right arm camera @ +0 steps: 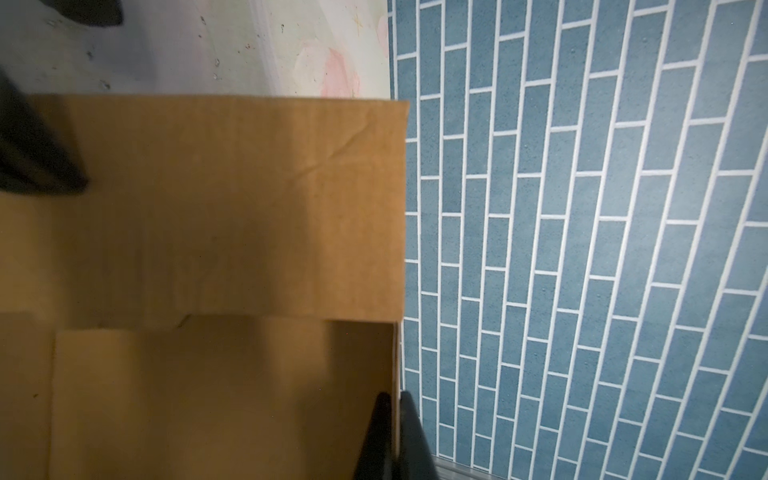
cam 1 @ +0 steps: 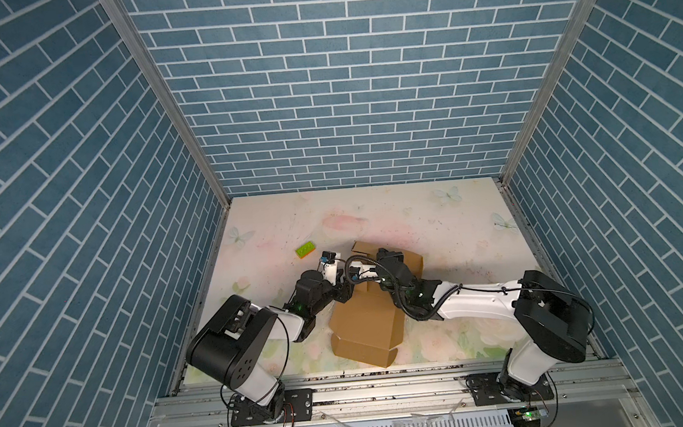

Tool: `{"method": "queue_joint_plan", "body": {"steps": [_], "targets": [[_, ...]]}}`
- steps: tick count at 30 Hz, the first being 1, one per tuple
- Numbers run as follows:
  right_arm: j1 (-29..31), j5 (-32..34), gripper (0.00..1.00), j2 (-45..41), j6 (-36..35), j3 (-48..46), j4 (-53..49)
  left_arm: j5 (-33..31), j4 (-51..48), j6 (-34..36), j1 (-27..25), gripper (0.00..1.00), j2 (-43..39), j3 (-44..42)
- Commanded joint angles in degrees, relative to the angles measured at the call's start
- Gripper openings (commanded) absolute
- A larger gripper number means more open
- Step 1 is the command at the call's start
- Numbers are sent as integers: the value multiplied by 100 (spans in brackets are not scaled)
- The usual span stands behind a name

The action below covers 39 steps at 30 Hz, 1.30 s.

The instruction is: Fold the paper box

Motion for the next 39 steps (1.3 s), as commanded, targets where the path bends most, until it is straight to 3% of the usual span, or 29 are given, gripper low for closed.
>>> {"method": "queue_joint_plan", "body": {"steps": [1,13,23,31,39], "targets": [[155,14,0,92,-216,-145,113,-317,122,136,-61,59,112,-32],[224,-33,0,-92,-74,-252,127,-293,536,153,-83,59,292,92],[210,-89,0,-175,1,-295,102,-158,366,223,-87,39,383,411],[219,-89,0,-136,43,-304,114,-242,396,168,-85,29,418,451],[211,-139,1,-138,60,-287,103,-236,298,172,-85,26,271,500]]}}
